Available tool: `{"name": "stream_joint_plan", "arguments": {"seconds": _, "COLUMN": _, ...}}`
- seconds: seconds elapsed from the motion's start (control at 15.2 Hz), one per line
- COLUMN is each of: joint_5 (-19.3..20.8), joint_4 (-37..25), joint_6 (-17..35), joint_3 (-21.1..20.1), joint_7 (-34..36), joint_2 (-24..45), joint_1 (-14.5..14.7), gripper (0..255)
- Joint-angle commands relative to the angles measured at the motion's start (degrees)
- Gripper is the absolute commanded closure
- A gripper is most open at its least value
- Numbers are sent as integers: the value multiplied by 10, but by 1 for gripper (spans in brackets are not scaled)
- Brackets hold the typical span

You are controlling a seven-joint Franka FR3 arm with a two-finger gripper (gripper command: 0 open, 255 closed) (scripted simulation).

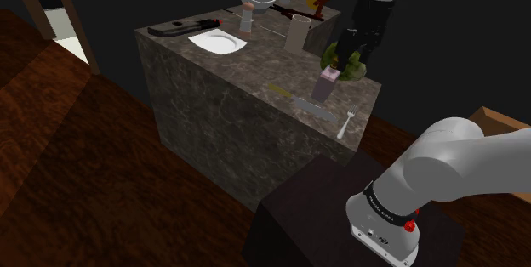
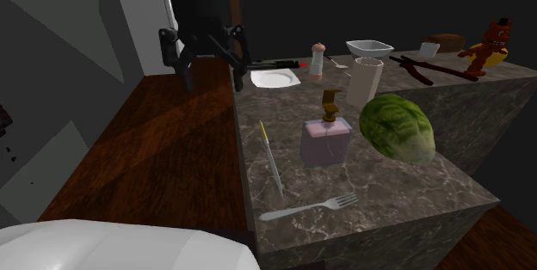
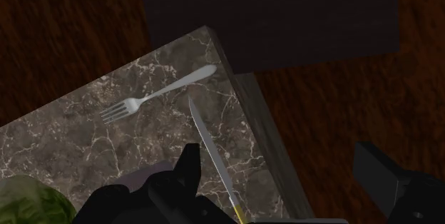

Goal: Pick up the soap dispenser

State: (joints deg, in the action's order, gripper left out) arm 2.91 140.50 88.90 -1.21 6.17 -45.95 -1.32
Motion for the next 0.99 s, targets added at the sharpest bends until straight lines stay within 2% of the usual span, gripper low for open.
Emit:
{"name": "stream_joint_plan", "arguments": {"seconds": 0.0, "joint_5": 0, "joint_4": 0, "joint_6": 0, "joint_3": 0, "joint_7": 0, "joint_2": 0, "joint_1": 0, "gripper": 0}}
{"name": "stream_joint_plan", "arguments": {"seconds": 0.46, "joint_5": 34, "joint_4": -51, "joint_6": 64, "joint_3": 84, "joint_7": -83, "joint_2": 108, "joint_1": -28, "gripper": 0}}
{"name": "stream_joint_plan", "arguments": {"seconds": 0.92, "joint_5": 31, "joint_4": -136, "joint_6": 112, "joint_3": 161, "joint_7": -169, "joint_2": 239, "joint_1": -42, "gripper": 0}}
